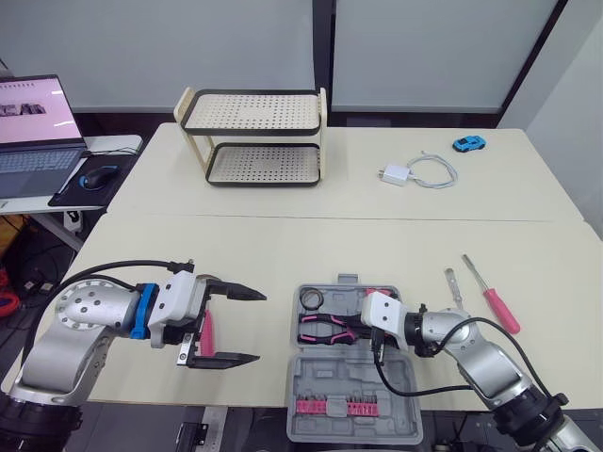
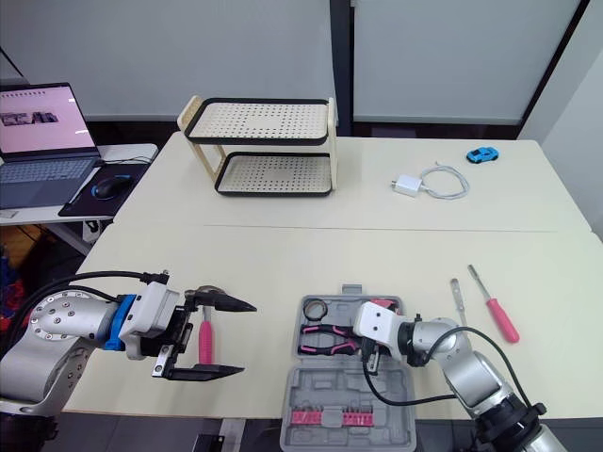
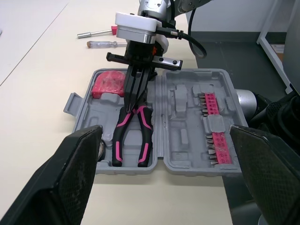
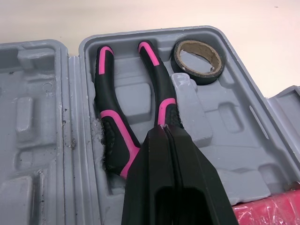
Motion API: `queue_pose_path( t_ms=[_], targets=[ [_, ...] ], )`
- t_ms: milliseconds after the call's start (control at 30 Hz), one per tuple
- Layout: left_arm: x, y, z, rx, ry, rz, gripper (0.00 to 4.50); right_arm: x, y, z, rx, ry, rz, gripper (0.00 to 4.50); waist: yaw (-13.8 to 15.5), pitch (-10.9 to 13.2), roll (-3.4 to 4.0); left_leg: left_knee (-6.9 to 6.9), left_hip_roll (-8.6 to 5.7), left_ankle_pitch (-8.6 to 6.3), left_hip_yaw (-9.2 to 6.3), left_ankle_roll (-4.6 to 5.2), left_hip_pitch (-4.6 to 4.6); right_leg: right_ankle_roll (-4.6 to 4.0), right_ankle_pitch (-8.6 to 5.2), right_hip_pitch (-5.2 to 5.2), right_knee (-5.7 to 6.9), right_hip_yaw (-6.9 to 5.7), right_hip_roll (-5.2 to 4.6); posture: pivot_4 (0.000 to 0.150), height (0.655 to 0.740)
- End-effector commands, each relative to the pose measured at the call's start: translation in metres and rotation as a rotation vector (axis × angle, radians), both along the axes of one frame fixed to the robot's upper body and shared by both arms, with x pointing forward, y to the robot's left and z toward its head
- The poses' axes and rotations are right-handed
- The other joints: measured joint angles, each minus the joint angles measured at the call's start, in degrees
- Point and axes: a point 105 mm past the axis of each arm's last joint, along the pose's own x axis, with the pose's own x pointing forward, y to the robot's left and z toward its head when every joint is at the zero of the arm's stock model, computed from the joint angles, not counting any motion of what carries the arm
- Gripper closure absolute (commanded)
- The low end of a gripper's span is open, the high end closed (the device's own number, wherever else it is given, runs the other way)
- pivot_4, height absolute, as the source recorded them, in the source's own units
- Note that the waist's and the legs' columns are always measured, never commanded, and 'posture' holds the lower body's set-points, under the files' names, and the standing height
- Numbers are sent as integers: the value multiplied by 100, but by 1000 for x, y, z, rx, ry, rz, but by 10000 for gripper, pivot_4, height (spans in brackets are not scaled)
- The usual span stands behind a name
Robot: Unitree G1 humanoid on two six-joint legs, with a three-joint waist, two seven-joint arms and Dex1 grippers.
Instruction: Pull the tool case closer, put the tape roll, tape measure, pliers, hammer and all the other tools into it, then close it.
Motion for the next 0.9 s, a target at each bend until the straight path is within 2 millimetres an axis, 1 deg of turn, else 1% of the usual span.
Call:
queue_pose_path(
  t_ms=[33,100,200,267,300,367,433,500,533,633,667,733,833,900],
  targets=[
    [0,0,4,13,-32,-8,0,-1,-13,-12,-41,56,-30,44802,0,0,0,0,1,0,0,0,1,0,0,0,0,0,1,1500,7400],
    [1,0,4,12,-33,-2,0,2,-10,-1,19,37,-38,44802,0,0,0,0,2,-1,0,-1,1,-1,0,1,0,0,1,1500,7400],
    [5,5,4,7,-31,39,0,1,-4,26,111,-11,-17,44802,10,1,0,1,2,-1,0,-2,0,-1,0,1,0,0,1,1500,7400],
    [8,11,5,4,-19,80,0,-1,-9,45,145,-42,-3,44802,7,2,3,1,2,-1,0,-2,-2,-1,1,0,0,2,1,1500,7400],
    [8,14,4,8,-14,94,0,-2,-12,52,153,-51,4,43152,7,2,3,0,2,-2,1,-2,-3,-1,1,2,1,2,2,1500,7400],
    [11,25,4,24,-15,147,0,-4,-29,71,155,-69,5,39528,6,5,7,0,7,-3,0,-3,-5,-2,1,4,1,2,6,1500,7400],
    [15,35,6,32,-22,205,0,-6,-41,81,145,-78,2,32758,3,5,7,0,8,-4,3,-3,-8,-2,1,9,1,5,7,1500,7400],
    [19,56,10,55,-28,297,0,-8,-67,94,123,-81,-20,25462,7,5,7,-1,14,-4,1,-3,-9,-3,1,9,0,2,12,1500,7400],
    [20,64,11,64,-28,328,0,-10,-76,99,116,-81,-26,21719,9,5,7,-2,16,-4,1,-3,-12,-4,0,9,0,0,13,1500,7400],
    [18,89,12,99,-23,414,0,-14,-108,108,75,-75,-66,11449,6,6,7,-3,17,-5,6,-2,-13,-5,0,10,-3,1,13,1500,7400],
    [17,94,11,106,-22,430,0,-15,-114,110,67,-72,-76,7925,5,6,8,-3,17,-5,7,-2,-13,-5,0,11,-3,0,13,1500,7400],
    [15,98,9,108,-16,453,0,-18,-138,105,9,-60,-110,971,7,6,7,-4,19,-6,9,-2,-12,-5,0,12,-4,1,13,1500,7400],
    [13,102,4,111,-5,479,0,-18,-162,99,-32,-51,-166,389,8,6,7,-2,19,-6,10,-2,-12,-5,0,18,-6,0,12,1500,7400],
    [13,115,2,130,-5,530,0,-19,-181,98,-50,-41,-214,389,9,6,9,-2,20,-6,10,-2,-12,-8,2,17,-5,0,12,1500,7400]
  ],
)
